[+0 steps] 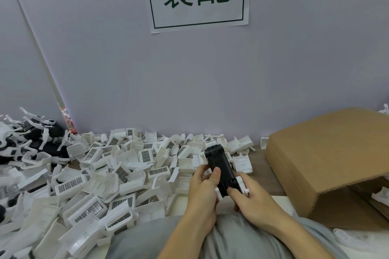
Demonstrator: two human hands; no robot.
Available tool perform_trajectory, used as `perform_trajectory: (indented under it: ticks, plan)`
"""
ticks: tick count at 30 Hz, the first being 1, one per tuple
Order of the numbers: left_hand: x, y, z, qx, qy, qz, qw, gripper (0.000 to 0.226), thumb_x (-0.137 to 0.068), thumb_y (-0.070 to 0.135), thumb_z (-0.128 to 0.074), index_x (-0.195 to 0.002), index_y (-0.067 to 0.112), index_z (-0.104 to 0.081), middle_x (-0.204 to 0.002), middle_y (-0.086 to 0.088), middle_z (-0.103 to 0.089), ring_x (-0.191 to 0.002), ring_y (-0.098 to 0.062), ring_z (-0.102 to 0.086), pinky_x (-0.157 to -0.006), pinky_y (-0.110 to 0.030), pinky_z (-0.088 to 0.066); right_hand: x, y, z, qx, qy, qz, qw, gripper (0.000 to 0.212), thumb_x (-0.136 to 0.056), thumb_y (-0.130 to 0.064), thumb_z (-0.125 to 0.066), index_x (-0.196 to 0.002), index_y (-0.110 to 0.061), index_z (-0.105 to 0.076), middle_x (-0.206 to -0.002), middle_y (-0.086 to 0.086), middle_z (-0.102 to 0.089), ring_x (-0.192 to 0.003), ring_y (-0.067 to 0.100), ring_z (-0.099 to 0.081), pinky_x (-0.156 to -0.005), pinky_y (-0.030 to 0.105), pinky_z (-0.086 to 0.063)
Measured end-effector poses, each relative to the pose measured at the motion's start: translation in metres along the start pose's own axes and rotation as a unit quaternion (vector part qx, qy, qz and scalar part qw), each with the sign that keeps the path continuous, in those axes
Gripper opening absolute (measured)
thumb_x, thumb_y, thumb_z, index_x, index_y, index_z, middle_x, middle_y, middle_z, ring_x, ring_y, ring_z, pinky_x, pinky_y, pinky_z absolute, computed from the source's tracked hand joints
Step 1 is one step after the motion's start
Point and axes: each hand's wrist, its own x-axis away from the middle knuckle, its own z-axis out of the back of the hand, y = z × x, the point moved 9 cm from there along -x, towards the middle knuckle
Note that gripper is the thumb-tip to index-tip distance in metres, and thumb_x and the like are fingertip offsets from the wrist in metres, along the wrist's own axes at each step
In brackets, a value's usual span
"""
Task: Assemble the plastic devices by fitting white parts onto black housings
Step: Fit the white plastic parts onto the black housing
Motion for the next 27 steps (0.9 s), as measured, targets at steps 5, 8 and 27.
perform_trajectory:
  ticks: [5, 8, 27]
  plan:
    - [-0.0017, -0.0023, 0.0021, -0.016, 0.008, 0.003, 1.0, 0.017, -0.099, 0.006, -0.06, -0.113, 0.014, -0.066, -0.116, -0.025, -0.068, -0.113, -0.044, -0.063, -0.101, -0.063, -0.046, 0.002, 0.0013, -0.001, -0.047, -0.015, -0.031, 0.998, 0.023, -0.095, -0.012, -0.056, -0.096, -0.033, -0.067, -0.065, -0.014, -0.064, -0.061, 0.007, -0.055, -0.064, 0.029, -0.05]
    - [-0.0024, -0.0044, 0.0026, -0.026, 0.008, 0.009, 1.0, 0.022, -0.099, 0.008, -0.061, -0.12, 0.012, -0.063, -0.119, -0.024, -0.067, -0.114, -0.042, -0.064, -0.102, -0.064, -0.046, 0.004, 0.0012, -0.0001, -0.068, -0.02, -0.04, 0.997, 0.016, -0.097, -0.021, -0.056, -0.101, -0.032, -0.066, -0.066, -0.016, -0.064, -0.061, 0.003, -0.057, -0.057, 0.018, -0.047]
    - [0.0016, 0.0013, -0.0001, -0.018, 0.004, 0.002, 1.0, 0.016, -0.099, 0.006, -0.06, -0.113, 0.012, -0.065, -0.119, -0.028, -0.066, -0.113, -0.043, -0.064, -0.097, -0.06, -0.049, 0.0008, 0.0058, -0.0027, -0.086, -0.057, -0.044, 0.994, 0.025, -0.069, -0.031, -0.055, -0.089, -0.041, -0.066, -0.062, -0.013, -0.054, -0.059, 0.007, -0.048, -0.061, 0.026, -0.038]
